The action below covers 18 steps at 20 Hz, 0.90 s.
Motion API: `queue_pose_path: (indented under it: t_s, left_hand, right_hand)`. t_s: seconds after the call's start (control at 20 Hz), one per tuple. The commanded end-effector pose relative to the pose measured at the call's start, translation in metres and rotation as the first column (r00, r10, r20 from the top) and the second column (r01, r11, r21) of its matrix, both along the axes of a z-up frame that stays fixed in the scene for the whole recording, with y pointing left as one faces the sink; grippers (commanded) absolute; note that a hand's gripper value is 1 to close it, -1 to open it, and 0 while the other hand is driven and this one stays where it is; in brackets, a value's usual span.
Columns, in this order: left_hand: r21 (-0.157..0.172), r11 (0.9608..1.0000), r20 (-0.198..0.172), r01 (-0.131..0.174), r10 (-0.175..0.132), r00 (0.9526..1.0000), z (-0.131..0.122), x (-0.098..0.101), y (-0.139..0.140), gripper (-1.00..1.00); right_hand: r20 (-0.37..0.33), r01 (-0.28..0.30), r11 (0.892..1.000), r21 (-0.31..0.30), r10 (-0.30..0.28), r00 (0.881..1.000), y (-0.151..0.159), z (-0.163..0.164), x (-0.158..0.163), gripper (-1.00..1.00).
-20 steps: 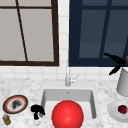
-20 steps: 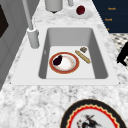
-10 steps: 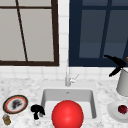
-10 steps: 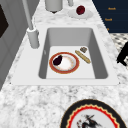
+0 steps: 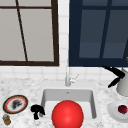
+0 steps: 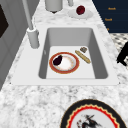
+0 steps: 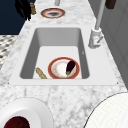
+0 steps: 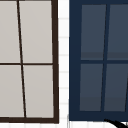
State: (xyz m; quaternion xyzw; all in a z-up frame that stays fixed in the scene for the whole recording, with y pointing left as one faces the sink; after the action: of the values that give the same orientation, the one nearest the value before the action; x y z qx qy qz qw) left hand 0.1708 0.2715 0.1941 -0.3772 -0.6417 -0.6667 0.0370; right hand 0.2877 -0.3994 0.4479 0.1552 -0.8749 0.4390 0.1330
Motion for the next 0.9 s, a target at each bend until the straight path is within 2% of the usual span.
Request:
queue_pose_path:
  t_s: [0.0, 0.35, 0.55, 0.7, 0.85]
  left_hand:
    - [0.000, 1.0000, 0.000, 0.000, 0.000, 1.0000, 0.000, 0.000, 0.000, 0.00]
    - [0.000, 1.0000, 0.000, 0.000, 0.000, 1.0000, 0.000, 0.000, 0.000, 0.00]
    - [0.000, 1.0000, 0.000, 0.000, 0.000, 1.0000, 0.000, 0.000, 0.000, 0.00]
    - [0.000, 1.0000, 0.000, 0.000, 0.000, 1.0000, 0.000, 0.000, 0.000, 0.00]
    - [0.000, 1.0000, 0.000, 0.000, 0.000, 1.0000, 0.000, 0.000, 0.000, 0.00]
  right_hand:
    - [0.003, 0.061, 0.995, -0.084, -0.061, 0.998, 0.005, -0.021, -0.024, -1.00]
    - [-0.035, 0.131, 0.977, -0.170, -0.139, 0.990, 0.005, -0.053, -0.033, -1.00]
    - [-0.033, 0.171, 0.960, -0.223, -0.182, 0.983, 0.005, -0.064, -0.037, -1.00]
    - [-0.053, 0.213, 0.945, -0.250, -0.233, 0.971, 0.005, -0.074, -0.038, -1.00]
    - [-0.100, 0.249, 0.926, -0.283, -0.287, 0.953, 0.005, -0.085, -0.038, -1.00]
